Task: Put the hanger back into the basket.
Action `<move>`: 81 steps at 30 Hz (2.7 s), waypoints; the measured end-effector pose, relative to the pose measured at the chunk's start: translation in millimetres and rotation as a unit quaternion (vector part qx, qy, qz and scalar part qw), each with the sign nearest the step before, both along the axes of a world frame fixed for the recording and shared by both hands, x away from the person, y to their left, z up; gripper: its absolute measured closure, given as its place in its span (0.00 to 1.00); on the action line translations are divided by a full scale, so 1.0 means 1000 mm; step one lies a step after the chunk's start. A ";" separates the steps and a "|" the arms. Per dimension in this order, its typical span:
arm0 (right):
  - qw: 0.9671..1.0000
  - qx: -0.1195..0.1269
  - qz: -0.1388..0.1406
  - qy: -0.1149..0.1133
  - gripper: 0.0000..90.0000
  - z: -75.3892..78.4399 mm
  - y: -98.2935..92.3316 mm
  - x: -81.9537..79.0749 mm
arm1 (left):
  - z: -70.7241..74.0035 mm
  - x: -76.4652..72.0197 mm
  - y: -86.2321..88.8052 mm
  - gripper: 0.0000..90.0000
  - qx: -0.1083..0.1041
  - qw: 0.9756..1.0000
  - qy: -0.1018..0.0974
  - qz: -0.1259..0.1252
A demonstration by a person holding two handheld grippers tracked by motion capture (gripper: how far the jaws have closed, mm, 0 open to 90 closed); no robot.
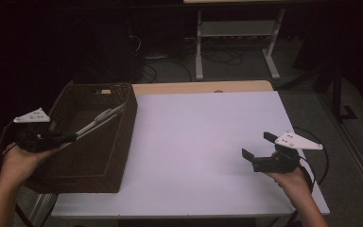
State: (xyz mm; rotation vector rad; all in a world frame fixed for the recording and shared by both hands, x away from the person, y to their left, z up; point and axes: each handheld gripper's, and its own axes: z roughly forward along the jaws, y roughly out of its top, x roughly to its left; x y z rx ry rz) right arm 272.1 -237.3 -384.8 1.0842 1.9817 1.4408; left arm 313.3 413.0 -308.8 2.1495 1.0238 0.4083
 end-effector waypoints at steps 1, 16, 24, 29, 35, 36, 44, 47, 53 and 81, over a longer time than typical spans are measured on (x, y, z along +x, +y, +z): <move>1.000 0.000 0.000 0.001 0.00 0.000 0.000 0.000 | -0.001 0.001 0.000 0.92 0.001 1.000 -0.002 0.000; 1.000 0.002 0.000 -0.005 0.00 0.004 0.000 -0.002 | 0.005 -0.001 -0.002 0.57 -0.031 0.999 -0.037 0.005; 1.000 0.011 0.003 -0.014 0.00 0.012 0.000 -0.001 | 0.014 -0.004 -0.013 0.42 -0.083 0.995 -0.058 -0.012; 1.000 0.008 0.007 -0.025 0.00 0.020 0.002 0.000 | 0.018 -0.006 -0.029 0.32 -0.122 0.990 -0.073 -0.023; 0.999 0.006 0.015 -0.032 0.00 0.029 0.008 0.001 | 0.024 -0.009 -0.052 0.23 -0.146 0.984 -0.099 -0.036; 0.999 0.006 0.016 -0.032 0.00 0.031 0.009 0.000 | 0.025 -0.010 -0.055 0.21 -0.153 0.982 -0.103 -0.037; 0.998 0.020 0.029 -0.047 0.00 0.044 0.012 0.004 | 0.022 -0.012 -0.089 0.14 -0.181 0.974 -0.126 -0.049; 0.998 0.025 0.036 -0.055 0.00 0.049 0.015 0.006 | 0.018 -0.011 -0.100 0.14 -0.192 0.971 -0.134 -0.056; 0.997 0.031 0.043 -0.062 0.00 0.058 0.019 0.009 | 0.010 -0.011 -0.120 0.12 -0.213 0.963 -0.148 -0.066; 0.993 0.051 0.058 -0.087 0.00 0.075 0.028 0.017 | -0.020 -0.017 -0.142 0.03 -0.224 0.958 -0.159 -0.080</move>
